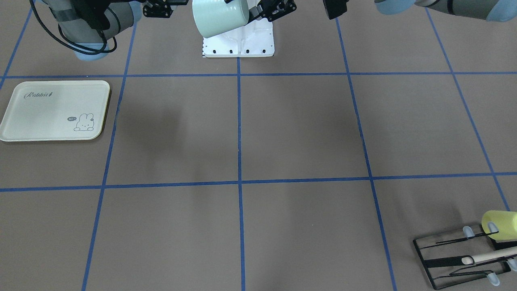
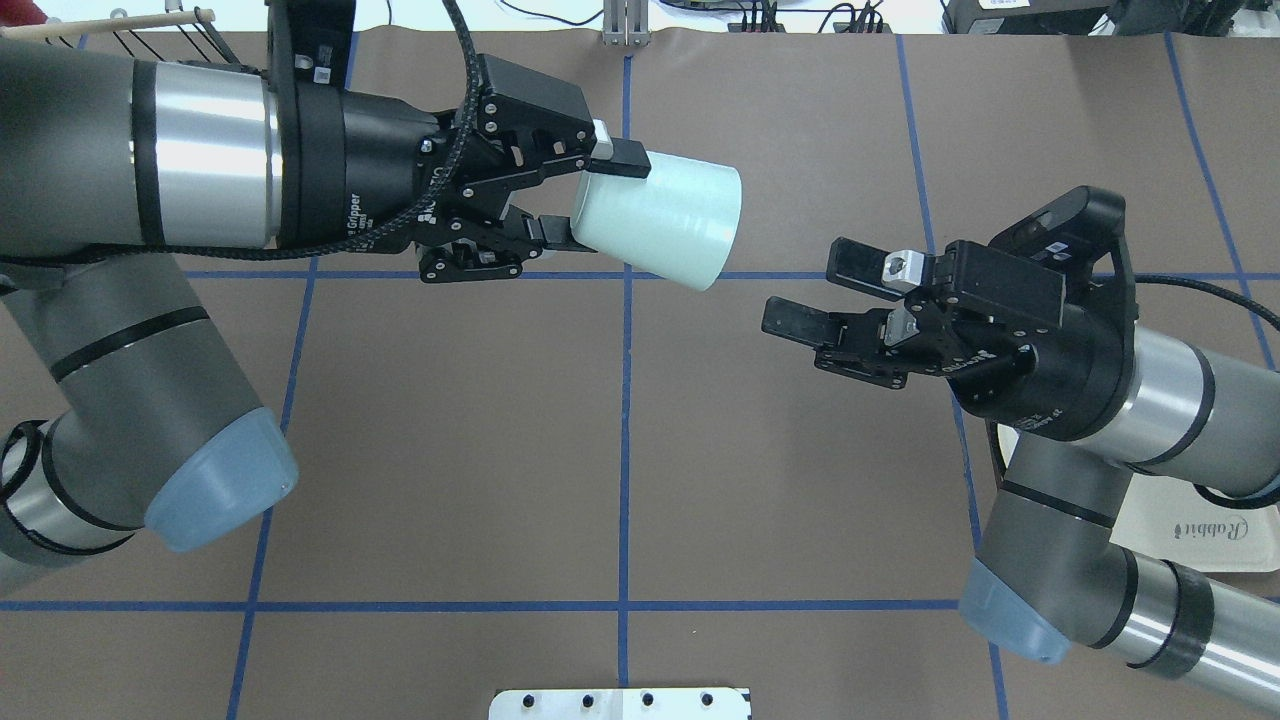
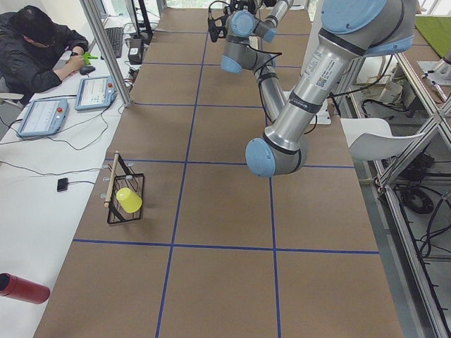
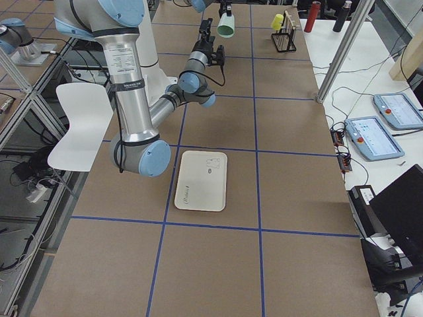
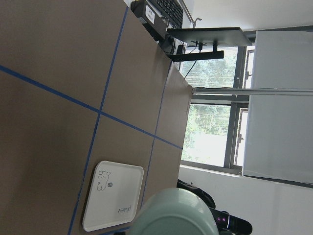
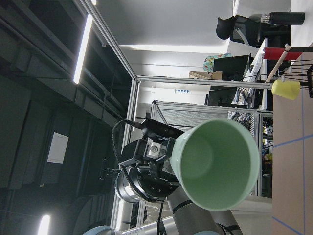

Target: Left arm grabs green cup and hands to right arm on tray

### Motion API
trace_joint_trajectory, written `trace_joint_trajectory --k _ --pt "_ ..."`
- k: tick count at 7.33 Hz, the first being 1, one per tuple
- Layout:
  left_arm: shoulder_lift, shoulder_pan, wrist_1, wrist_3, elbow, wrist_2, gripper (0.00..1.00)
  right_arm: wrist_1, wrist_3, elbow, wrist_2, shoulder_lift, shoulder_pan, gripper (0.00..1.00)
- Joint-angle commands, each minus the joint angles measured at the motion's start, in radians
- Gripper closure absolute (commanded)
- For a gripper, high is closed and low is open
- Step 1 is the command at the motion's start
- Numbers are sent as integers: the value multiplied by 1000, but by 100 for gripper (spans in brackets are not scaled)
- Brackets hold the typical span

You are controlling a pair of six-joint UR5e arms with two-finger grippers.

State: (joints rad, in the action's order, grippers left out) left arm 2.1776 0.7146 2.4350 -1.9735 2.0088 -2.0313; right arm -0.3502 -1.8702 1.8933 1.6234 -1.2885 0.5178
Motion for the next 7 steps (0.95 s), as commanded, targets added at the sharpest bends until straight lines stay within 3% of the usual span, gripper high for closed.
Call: trace_joint_trajectory --k 1,3,7 --pt "-5 -10 -4 -1 17 -39 100 7 0 -5 -10 17 -9 11" --pt "-42 -14 -7 -2 76 -61 100 13 0 -8 -23 24 -9 11" --pt "-41 -52 -4 -56 88 -44 100 54 -1 -6 -54 47 -9 11"
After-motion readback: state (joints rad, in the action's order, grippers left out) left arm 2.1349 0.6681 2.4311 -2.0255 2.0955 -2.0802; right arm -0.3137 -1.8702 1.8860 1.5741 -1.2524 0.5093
